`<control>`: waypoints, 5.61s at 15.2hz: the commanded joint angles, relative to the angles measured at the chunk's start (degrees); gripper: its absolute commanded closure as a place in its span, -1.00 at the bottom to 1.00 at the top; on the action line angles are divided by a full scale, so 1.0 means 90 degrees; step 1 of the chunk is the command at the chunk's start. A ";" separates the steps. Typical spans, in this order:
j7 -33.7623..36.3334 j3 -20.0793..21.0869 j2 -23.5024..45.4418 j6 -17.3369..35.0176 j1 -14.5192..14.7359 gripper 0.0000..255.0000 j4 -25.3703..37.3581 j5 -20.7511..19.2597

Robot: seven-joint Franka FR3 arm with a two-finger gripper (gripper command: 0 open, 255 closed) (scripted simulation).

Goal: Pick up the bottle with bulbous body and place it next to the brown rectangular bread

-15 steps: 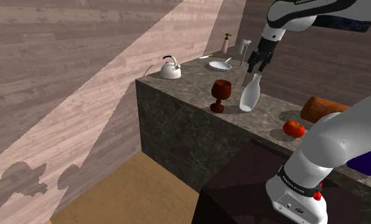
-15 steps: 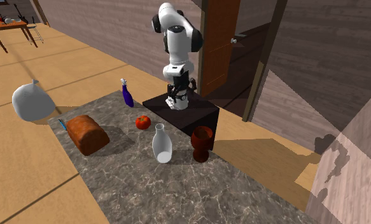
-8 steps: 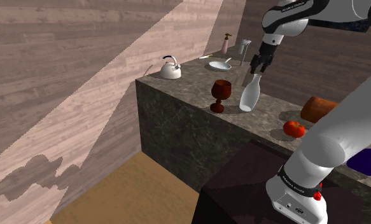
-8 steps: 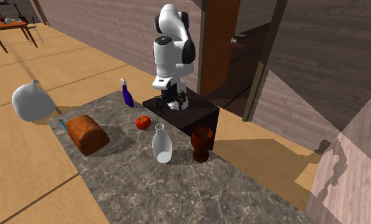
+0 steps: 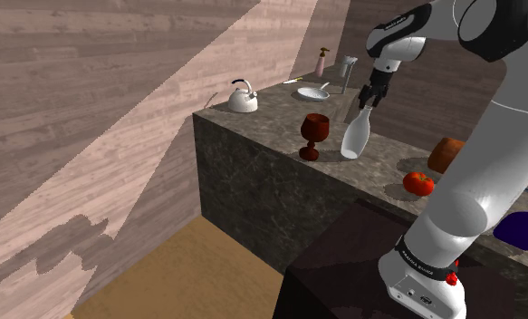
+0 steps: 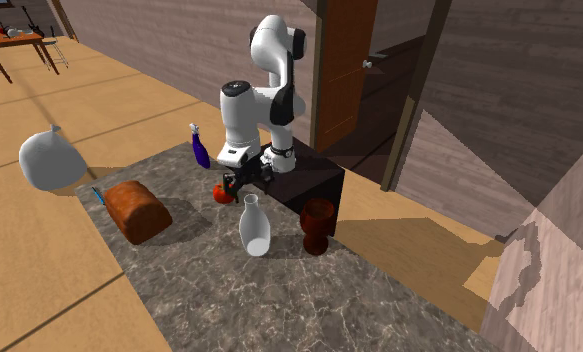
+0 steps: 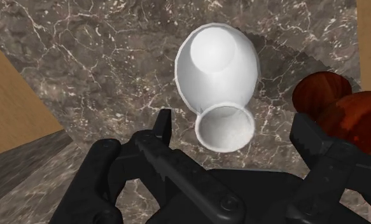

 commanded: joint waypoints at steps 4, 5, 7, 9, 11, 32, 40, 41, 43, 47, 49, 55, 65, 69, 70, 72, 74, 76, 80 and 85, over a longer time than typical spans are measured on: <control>-0.0151 0.0005 0.0258 0.0359 -0.0049 -1.00 -0.0157 0.0190; -0.0174 0.0009 0.0299 0.0435 -0.0055 -1.00 -0.0201 0.0224; -0.0187 0.0012 0.0323 0.0479 -0.0059 -1.00 -0.0227 0.0244; -0.0187 0.0013 0.0323 0.0479 -0.0059 -1.00 -0.0227 0.0244; -0.0187 0.0013 0.0323 0.0479 -0.0059 -1.00 -0.0227 0.0244; -0.0037 -0.0010 0.0076 -0.0155 -0.0022 1.00 0.0219 0.0040; 0.0055 -0.0017 -0.0070 -0.0809 -0.0005 1.00 0.0761 -0.0078; 0.0063 -0.0018 -0.0081 -0.0893 -0.0004 1.00 0.0836 -0.0087; 0.0076 -0.0020 -0.0098 -0.1060 -0.0004 1.00 0.0990 -0.0101; 0.0091 -0.0024 -0.0110 -0.1400 -0.0007 1.00 0.1320 -0.0114; 0.0094 -0.0027 -0.0105 -0.1572 -0.0011 1.00 0.1496 -0.0113; 0.0083 -0.0043 -0.0045 -0.2100 -0.0037 1.00 0.2072 -0.0079; -0.0003 -0.0097 0.0228 -0.3043 -0.0152 1.00 0.3226 0.0095; -0.0061 -0.0129 0.0411 -0.3455 -0.0242 1.00 0.3780 0.0218; -0.0078 -0.0138 0.0464 -0.3562 -0.0271 1.00 0.3929 0.0255; -0.0114 -0.0157 0.0582 -0.3784 -0.0338 1.00 0.4243 0.0337; -0.0153 -0.0175 0.0716 -0.4017 -0.0419 1.00 0.4581 0.0432; -0.0194 -0.0194 0.0868 -0.4263 -0.0520 1.00 0.4949 0.0543; -0.0281 -0.0221 0.1244 -0.4813 -0.0804 1.00 0.5808 0.0827; -0.0363 -0.0194 0.1962 -0.5729 -0.1479 1.00 0.7370 0.1403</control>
